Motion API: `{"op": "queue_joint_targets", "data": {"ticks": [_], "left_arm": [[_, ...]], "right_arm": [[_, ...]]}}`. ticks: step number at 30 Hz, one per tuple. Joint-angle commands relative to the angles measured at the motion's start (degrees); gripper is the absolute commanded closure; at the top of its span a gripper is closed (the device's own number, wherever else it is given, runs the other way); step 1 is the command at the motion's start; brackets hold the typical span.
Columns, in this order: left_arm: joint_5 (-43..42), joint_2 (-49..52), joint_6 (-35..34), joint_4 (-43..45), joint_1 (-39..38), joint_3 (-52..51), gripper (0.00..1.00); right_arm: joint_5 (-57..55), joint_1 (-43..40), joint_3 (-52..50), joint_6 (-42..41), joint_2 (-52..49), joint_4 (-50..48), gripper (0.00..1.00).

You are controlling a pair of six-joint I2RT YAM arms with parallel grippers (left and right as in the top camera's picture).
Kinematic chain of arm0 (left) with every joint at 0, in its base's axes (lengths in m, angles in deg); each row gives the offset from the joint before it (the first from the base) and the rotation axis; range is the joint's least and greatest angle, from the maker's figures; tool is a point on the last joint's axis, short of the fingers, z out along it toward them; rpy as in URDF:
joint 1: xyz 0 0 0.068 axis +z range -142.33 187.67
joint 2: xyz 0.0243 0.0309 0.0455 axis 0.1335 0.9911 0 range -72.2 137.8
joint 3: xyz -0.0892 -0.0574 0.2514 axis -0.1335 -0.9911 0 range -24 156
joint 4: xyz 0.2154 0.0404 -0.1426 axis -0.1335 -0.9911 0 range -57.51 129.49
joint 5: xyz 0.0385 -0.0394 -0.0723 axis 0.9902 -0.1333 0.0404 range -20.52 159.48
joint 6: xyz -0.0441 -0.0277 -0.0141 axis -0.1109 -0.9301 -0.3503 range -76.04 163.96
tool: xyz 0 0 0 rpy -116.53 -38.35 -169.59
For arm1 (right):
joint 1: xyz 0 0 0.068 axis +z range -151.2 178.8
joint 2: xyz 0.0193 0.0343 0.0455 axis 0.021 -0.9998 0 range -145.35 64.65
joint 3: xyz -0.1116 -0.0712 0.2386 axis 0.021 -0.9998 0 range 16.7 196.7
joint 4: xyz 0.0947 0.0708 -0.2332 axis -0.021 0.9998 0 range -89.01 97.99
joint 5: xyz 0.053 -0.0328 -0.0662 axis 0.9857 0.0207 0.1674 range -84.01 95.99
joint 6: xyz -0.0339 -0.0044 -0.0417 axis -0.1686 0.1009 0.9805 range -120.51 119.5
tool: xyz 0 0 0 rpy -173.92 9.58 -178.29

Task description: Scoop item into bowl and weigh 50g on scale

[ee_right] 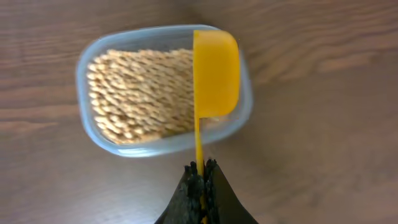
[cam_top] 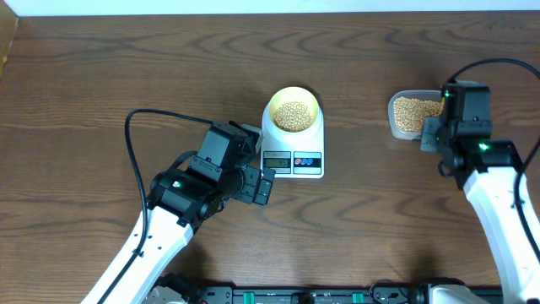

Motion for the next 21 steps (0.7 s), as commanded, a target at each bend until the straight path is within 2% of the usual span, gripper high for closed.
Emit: {"op": "queue_joint_targets", "data": {"ticks": [1,11,21], "left_arm": [[0.0,0.0,1.0,-0.2,0.3,0.1,0.02],[0.0,0.0,1.0,-0.2,0.3,0.1,0.02],[0.0,0.0,1.0,-0.2,0.3,0.1,0.02]], "right_arm": [[6.0,-0.3,0.2,-0.8,-1.6,-2.5,0.99],[8.5,-0.3,0.2,-2.7,-7.3,-3.5,0.99],[17.2,-0.3,0.2,-4.2,-8.5,-3.5,0.99]]}}
